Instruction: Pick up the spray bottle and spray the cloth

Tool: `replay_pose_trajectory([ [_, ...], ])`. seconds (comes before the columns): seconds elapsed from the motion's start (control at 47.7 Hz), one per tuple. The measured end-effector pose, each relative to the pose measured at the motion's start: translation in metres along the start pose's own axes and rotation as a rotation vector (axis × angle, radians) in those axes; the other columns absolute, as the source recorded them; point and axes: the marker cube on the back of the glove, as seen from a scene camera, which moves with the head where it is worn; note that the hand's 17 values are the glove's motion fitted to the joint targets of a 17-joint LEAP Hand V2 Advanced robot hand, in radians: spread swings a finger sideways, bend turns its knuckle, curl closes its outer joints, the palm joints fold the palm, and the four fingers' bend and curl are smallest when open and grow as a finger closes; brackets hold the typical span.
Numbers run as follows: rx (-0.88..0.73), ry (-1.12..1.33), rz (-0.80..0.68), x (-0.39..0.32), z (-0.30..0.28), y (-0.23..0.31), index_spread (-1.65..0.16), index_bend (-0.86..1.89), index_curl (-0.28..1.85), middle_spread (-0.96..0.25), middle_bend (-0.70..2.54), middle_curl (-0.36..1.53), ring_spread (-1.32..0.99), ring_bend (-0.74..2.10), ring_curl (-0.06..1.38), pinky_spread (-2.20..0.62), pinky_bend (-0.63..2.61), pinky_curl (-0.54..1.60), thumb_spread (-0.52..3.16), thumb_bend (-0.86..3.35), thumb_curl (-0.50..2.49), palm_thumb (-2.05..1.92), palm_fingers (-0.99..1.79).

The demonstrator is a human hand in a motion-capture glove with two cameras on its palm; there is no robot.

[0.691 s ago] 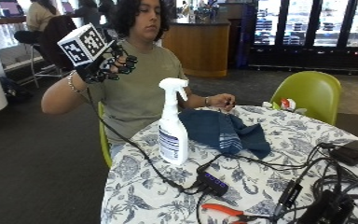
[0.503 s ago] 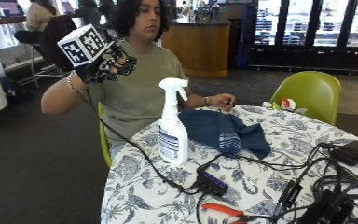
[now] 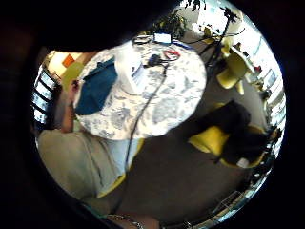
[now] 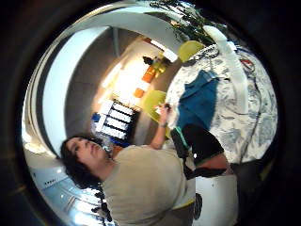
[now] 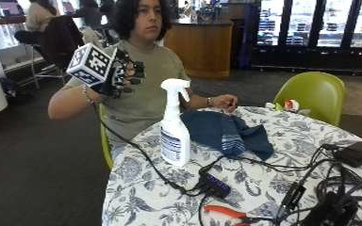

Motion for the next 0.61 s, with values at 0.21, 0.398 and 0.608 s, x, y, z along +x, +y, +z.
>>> replay_pose_trajectory([
  [0.21, 0.161, -0.294, 0.156, 0.02, 0.047, -0.022, -0.37, 0.13, 0.22, 0.02, 0.22, 0.28, -0.05, 0.34, 0.25, 0.21, 0.33, 0.29, 1.03, 0.06, 0.3, 0.71, 0.3],
  [0.398, 0.237, -0.371, 0.193, 0.052, 0.078, -0.069, -0.32, 0.13, 0.23, 0.04, 0.23, 0.3, -0.02, 0.33, 0.26, 0.22, 0.31, 0.3, 1.0, 0.01, 0.33, 0.76, 0.26],
  [0.608, 0.317, -0.372, 0.201, 0.081, 0.097, -0.126, -0.29, 0.12, 0.22, 0.05, 0.23, 0.32, -0.02, 0.37, 0.28, 0.19, 0.3, 0.31, 0.95, -0.01, 0.36, 0.82, 0.29],
])
